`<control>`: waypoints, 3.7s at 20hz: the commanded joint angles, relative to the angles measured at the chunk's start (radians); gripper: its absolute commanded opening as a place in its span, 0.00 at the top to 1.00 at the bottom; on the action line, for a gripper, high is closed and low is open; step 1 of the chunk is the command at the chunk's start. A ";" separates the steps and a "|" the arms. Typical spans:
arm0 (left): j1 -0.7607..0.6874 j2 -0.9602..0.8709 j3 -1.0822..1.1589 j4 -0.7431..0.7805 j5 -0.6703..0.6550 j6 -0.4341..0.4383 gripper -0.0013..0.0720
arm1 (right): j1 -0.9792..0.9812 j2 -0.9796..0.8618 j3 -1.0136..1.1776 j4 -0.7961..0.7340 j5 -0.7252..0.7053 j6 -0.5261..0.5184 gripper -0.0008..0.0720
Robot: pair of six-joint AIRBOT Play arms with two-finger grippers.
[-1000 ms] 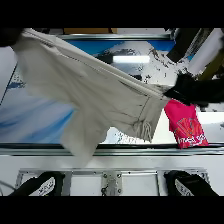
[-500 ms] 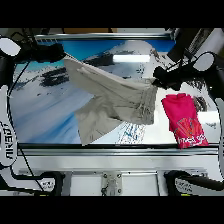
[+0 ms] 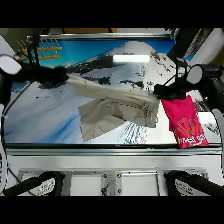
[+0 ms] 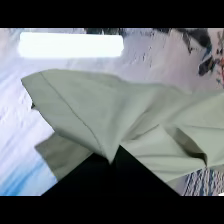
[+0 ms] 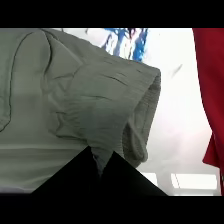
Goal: Fold the clothes and pants, and hang the long-sleeved shirts on hangers.
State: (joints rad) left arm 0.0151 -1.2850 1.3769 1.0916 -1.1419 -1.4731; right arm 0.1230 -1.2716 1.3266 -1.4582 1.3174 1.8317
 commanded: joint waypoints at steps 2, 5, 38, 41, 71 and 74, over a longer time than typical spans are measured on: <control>-0.033 0.198 -0.459 0.006 0.025 0.008 0.97 | 0.036 0.076 -0.206 -0.049 0.027 0.004 0.97; -0.089 0.287 -0.691 0.007 0.098 0.006 0.97 | 0.043 0.079 -0.299 -0.040 0.054 0.004 0.97; -0.169 0.499 -0.586 0.005 0.087 -0.095 0.97 | -0.576 -0.010 -0.670 0.811 -0.237 -0.800 0.00; -0.169 0.500 -0.586 0.004 0.085 -0.099 0.97 | -0.576 -0.048 -0.670 0.839 -0.237 -0.864 0.00; -0.169 0.499 -0.586 0.005 0.089 -0.106 0.97 | -0.198 -0.142 -0.642 0.898 -0.318 -0.920 0.97; -0.169 0.499 -0.586 0.005 0.090 -0.106 0.97 | -0.211 -0.097 -0.534 0.890 -0.319 -0.864 0.97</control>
State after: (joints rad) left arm -0.1535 -0.7860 0.7906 1.0958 -1.0538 -1.5803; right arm -0.0895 -1.3987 0.7170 -0.5701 1.0016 0.9314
